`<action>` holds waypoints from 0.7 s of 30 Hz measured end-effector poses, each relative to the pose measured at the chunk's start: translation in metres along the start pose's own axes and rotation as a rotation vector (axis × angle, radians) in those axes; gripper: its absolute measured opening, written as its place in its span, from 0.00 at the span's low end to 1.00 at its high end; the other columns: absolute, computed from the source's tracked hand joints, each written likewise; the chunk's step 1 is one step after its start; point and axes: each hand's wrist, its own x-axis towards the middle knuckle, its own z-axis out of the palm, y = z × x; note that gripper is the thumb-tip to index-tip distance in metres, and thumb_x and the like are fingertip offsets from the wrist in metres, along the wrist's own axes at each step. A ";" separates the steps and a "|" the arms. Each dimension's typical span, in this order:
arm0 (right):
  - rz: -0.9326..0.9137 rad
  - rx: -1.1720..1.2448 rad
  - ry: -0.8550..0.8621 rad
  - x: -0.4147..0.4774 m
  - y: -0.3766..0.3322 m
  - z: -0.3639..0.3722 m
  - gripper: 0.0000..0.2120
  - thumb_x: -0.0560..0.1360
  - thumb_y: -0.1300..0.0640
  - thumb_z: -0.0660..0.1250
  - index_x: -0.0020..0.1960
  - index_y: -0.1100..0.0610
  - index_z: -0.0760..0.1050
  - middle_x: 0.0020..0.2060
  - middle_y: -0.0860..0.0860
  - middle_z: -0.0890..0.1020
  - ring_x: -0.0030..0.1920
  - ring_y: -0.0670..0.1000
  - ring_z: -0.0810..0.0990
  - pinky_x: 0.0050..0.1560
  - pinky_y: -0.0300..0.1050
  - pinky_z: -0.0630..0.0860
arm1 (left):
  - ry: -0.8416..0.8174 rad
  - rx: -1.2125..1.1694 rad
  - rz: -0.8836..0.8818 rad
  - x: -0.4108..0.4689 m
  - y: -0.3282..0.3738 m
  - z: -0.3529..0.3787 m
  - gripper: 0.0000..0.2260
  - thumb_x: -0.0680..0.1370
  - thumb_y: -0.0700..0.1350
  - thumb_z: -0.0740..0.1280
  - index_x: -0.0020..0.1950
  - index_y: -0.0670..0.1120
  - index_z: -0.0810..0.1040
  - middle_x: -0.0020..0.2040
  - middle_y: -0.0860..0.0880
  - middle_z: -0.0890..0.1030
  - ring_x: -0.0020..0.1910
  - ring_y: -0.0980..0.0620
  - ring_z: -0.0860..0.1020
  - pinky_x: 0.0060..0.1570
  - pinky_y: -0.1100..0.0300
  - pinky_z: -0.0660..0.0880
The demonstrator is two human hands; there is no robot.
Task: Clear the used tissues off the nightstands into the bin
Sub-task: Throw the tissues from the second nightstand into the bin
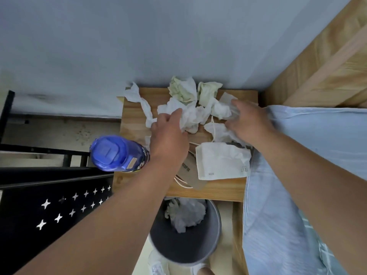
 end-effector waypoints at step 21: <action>-0.031 0.253 0.326 -0.065 -0.008 -0.049 0.11 0.81 0.52 0.67 0.42 0.57 0.79 0.33 0.51 0.81 0.33 0.49 0.76 0.33 0.44 0.69 | 0.270 -0.582 0.076 -0.040 0.046 -0.058 0.15 0.87 0.52 0.58 0.52 0.43 0.78 0.44 0.43 0.80 0.43 0.38 0.78 0.46 0.36 0.79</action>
